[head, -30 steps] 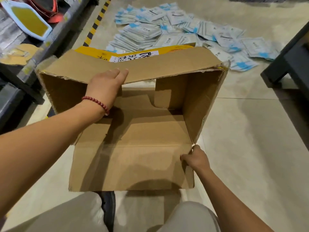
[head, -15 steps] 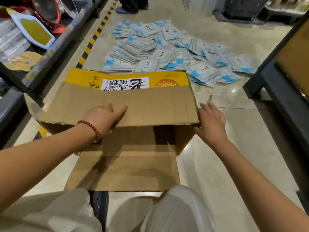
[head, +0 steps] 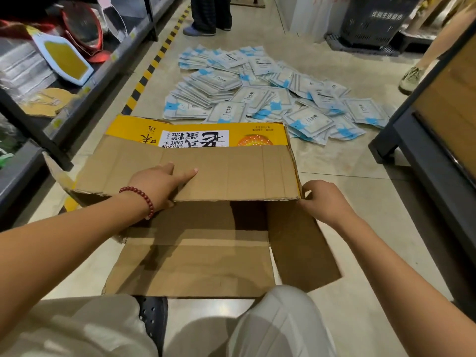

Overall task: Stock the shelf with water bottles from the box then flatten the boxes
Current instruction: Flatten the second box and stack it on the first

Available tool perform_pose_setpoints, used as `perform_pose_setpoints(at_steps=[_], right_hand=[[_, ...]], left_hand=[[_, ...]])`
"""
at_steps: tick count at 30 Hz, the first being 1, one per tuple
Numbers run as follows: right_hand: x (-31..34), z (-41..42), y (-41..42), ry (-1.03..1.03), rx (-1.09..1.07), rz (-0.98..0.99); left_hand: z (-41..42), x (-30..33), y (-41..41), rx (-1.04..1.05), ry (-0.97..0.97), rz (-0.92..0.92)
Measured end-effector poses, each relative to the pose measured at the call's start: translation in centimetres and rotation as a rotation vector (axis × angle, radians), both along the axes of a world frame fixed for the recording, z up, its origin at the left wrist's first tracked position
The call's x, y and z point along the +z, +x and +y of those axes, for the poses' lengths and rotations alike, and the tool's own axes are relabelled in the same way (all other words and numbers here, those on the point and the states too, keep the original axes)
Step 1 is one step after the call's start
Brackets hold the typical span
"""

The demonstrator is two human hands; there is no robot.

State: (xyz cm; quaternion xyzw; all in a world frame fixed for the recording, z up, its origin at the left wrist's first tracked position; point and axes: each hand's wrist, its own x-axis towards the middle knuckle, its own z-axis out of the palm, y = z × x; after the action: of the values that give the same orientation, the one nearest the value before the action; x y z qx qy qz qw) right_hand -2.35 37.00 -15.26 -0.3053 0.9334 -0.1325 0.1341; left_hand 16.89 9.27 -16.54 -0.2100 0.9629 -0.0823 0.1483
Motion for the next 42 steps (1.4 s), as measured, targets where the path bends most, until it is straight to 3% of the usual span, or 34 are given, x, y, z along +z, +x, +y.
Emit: perform_pose_setpoints(at_steps=[5,10,15,23,26,29,33,42], right_hand=[[1.7,-1.5,0.8,-0.347,-0.281,-0.306],[1.4,-5.1,1.3,-0.109,-0.209,-0.228],[0.1,-7.7,1.1,-0.183,-0.3,-0.425],[-0.1,-8.7,-1.3,-0.073,-0.328,-0.308],[0.1,-7.4,-2.7,-0.049,-0.356,-0.329],[-0.3,-7.1,-3.0,-0.028,-0.351,-0.297],[-1.1,-7.8,-2.8,-0.001,-0.334,-0.181],[-1.2,-7.5,-3.0,-0.009,-0.317,-0.098]], left_hand=[[-0.5,-0.2,0.4,-0.014,-0.017,0.02],[-1.1,0.2,1.1,0.033,0.013,0.016],[-2.4,0.0,2.0,0.104,0.012,0.049],[-6.1,-0.6,4.4,0.181,0.073,0.204],[-7.9,-0.4,6.7,0.448,0.031,0.306],[-8.2,-0.2,7.8,0.684,0.036,0.161],[-8.3,0.6,7.5,0.72,0.128,0.056],[-8.0,1.2,7.6,0.711,0.294,0.212]])
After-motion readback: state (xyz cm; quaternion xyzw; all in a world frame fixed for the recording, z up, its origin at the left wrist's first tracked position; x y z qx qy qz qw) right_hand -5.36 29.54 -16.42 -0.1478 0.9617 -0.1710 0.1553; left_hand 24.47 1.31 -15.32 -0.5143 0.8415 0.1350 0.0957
